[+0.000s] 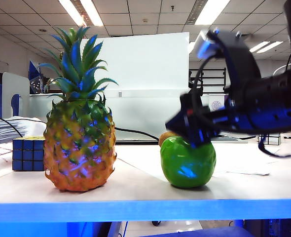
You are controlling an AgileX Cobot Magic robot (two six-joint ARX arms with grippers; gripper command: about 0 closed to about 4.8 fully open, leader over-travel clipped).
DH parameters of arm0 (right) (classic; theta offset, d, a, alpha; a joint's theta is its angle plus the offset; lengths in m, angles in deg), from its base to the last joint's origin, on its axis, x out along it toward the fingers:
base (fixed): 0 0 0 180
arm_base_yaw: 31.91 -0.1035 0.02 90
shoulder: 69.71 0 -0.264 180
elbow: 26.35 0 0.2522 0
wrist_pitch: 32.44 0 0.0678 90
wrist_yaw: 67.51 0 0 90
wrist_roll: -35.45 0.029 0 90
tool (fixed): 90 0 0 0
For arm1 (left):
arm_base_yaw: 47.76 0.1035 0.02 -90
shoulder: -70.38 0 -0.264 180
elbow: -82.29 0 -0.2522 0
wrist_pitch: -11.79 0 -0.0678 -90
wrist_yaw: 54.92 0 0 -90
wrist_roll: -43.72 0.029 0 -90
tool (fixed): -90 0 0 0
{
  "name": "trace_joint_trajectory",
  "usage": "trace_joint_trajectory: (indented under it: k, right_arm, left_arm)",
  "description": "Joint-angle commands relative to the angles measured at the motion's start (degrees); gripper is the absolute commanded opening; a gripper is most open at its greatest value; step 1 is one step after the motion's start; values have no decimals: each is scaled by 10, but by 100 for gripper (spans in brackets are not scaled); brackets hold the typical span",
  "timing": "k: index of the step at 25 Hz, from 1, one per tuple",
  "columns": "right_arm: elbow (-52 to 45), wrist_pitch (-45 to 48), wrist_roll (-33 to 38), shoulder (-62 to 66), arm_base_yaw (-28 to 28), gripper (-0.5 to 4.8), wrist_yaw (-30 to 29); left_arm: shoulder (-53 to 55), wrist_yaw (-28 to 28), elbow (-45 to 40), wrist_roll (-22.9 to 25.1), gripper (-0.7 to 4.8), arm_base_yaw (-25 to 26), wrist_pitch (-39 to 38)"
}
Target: Arrange all the fruits from large to small from left to right in a row.
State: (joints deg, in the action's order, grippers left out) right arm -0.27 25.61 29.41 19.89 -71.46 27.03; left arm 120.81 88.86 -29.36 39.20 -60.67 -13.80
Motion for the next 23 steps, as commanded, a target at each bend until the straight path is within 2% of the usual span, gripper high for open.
trace_joint_trajectory:
  k: [1,2,3,4,5,8,12,15,18,23]
  right_arm:
    - [42,43,-3,-3,17,479,3]
    - [68,19,-3,-3,32,479,-31]
    - [104,-15,-5,-3,52,479,-75]
    - [141,-52,-9,-1,67,479,-85]
    - [185,-97,-21,2,85,479,-85]
    - [309,-191,-24,37,140,479,-88]
    - [486,-352,-45,142,203,479,-156]
    - [597,-462,-64,209,224,479,-187]
    - [653,-502,-84,248,229,479,-187]
    - [673,-525,-92,295,229,479,-213]
  left_arm:
    - [0,3,3,3,30,0,4]
    - [0,3,3,2,43,0,8]
    - [0,3,3,2,116,0,17]
    - [-1,3,3,0,182,0,26]
    - [-1,3,3,0,190,0,30]
    - [-1,3,3,0,190,0,34]
    - [-1,5,3,4,189,0,30]
    - [0,2,3,40,189,1,-11]
    - [1,-3,3,76,189,1,-57]
    - [1,0,3,77,190,0,-61]
